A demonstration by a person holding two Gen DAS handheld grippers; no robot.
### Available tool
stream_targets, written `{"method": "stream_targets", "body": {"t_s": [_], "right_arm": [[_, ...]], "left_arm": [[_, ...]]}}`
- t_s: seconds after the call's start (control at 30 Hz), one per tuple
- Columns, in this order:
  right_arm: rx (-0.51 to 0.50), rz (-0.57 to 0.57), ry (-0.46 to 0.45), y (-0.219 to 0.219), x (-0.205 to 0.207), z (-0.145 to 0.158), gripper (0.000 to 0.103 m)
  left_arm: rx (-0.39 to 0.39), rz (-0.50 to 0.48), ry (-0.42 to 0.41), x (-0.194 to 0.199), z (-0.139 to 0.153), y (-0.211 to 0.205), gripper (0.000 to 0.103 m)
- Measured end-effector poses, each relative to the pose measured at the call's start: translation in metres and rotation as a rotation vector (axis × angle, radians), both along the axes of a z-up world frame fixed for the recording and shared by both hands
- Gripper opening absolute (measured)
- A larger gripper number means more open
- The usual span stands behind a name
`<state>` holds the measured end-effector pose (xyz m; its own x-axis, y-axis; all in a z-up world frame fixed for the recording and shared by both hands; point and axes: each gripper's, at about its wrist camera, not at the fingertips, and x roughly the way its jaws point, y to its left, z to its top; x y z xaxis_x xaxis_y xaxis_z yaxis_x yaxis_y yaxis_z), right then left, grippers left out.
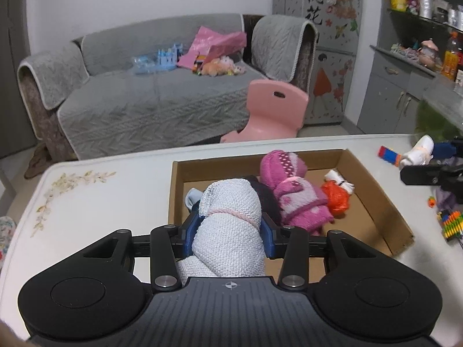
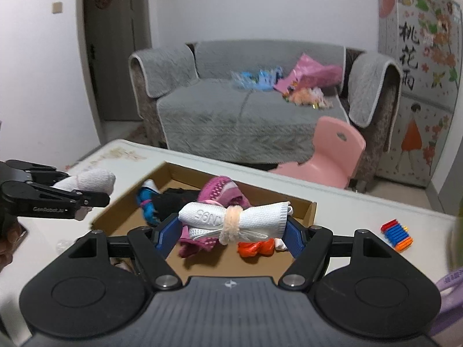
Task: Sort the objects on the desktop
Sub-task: 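Carry the grey knit sock and white rolled sock over the box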
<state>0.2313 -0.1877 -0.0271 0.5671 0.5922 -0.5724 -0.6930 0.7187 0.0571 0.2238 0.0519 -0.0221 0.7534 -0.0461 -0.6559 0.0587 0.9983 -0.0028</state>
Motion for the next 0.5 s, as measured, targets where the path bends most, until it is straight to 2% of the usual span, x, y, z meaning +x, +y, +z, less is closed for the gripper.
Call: {"method": "stream_targets", "body": {"t_s": [0.33,0.5], "right_arm": [[-0.062,-0.053,0.090,0.030,0.054,-0.034,0.069],[-0.093,-0.072,0.125,0.041,0.075,-0.050,0.069]], "left_arm": [[-0.025,0.007,0.070,0.063,-0.020,0.005,0.049],[-0.012,0.002,0.066,0.085,-0.021,0.003,0.049]]}}
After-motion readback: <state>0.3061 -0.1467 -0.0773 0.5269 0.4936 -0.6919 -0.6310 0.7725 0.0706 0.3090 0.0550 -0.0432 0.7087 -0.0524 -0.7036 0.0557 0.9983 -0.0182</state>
